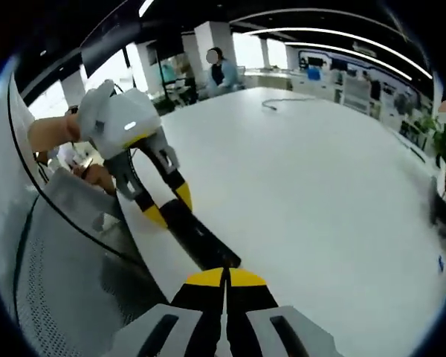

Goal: Press the specified remote control buttons in sequence, fully releasing each button before pressing the next.

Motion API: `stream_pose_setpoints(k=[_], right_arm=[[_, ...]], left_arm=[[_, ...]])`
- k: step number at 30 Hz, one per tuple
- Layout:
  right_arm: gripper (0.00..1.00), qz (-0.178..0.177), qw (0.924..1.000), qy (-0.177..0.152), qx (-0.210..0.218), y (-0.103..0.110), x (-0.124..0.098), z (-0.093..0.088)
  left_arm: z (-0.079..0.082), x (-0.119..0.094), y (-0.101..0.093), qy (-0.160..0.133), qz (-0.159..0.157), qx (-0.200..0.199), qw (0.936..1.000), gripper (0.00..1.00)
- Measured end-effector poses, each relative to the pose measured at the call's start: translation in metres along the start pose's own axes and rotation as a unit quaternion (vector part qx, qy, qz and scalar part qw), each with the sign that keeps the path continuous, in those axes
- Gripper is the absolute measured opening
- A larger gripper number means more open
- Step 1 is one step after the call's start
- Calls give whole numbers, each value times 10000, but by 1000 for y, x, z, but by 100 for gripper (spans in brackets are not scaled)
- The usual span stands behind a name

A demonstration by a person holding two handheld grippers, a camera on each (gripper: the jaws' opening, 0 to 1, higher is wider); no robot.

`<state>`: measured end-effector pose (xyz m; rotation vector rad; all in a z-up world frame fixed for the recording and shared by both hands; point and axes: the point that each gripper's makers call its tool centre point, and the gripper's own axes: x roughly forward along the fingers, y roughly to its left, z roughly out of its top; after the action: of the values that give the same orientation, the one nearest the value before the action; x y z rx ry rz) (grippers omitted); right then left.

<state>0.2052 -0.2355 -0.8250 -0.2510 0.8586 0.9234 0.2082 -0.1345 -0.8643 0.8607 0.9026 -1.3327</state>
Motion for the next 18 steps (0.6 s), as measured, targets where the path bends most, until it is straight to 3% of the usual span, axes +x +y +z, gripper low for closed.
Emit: stream_pose_setpoints(k=[4, 8, 14, 18], right_arm=[[0, 88, 9995, 285, -141, 1, 13, -7], [0, 40, 9966, 597, -561, -4, 23, -11], [0, 47, 9934, 729, -885, -5, 28, -5], [0, 71, 9874, 924, -1284, -6, 30, -6]], left_arm=[[0, 0, 1, -40, 4, -30, 10000, 24], [0, 0, 1, -68, 10, -44, 10000, 24], [1, 1, 1, -47, 5, -37, 10000, 24], [0, 0, 1, -79, 8, -44, 10000, 24]])
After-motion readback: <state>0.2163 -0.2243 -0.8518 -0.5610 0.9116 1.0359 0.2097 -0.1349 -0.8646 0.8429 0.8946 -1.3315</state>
